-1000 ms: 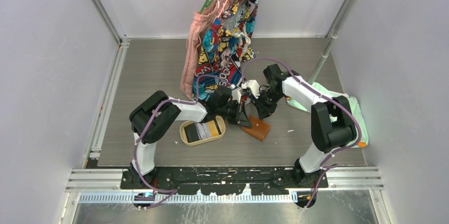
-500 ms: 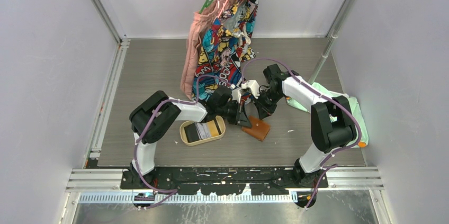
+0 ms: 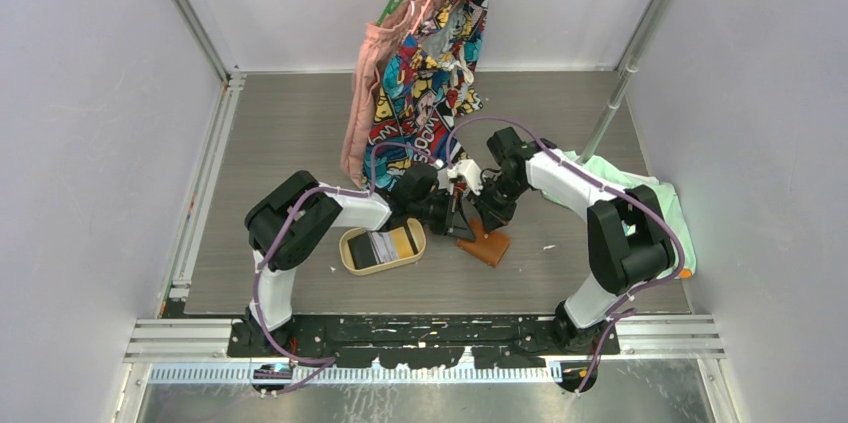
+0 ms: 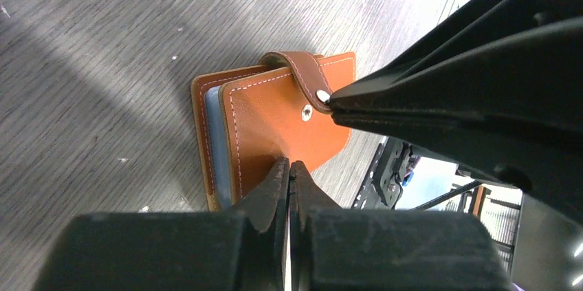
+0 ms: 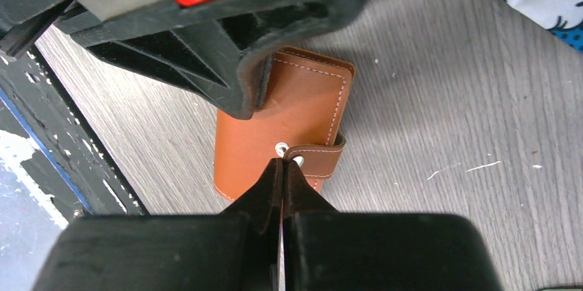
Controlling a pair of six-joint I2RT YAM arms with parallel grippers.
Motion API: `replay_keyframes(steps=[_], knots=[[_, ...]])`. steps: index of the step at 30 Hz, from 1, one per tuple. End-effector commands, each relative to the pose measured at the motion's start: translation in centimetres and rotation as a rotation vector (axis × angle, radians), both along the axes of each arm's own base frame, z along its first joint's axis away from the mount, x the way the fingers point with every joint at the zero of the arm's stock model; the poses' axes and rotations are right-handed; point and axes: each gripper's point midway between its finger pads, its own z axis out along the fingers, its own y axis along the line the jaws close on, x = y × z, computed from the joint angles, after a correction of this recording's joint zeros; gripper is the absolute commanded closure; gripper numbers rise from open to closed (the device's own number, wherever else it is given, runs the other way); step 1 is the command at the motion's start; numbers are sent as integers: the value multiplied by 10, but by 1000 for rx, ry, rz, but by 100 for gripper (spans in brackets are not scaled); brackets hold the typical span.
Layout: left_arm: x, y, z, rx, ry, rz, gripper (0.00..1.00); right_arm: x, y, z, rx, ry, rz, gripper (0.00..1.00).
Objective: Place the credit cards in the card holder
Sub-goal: Close the card holder at the center of the board.
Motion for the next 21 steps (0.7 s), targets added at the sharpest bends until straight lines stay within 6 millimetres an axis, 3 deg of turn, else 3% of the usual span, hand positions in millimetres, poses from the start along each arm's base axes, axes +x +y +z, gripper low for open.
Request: replay_keyframes(steps=[1, 21], knots=[[4, -1, -9, 23, -28, 1, 100, -9, 6, 6, 1, -29, 49, 99], [3, -1, -7, 10, -28, -4, 100, -27, 4, -3, -45, -13, 87, 99]])
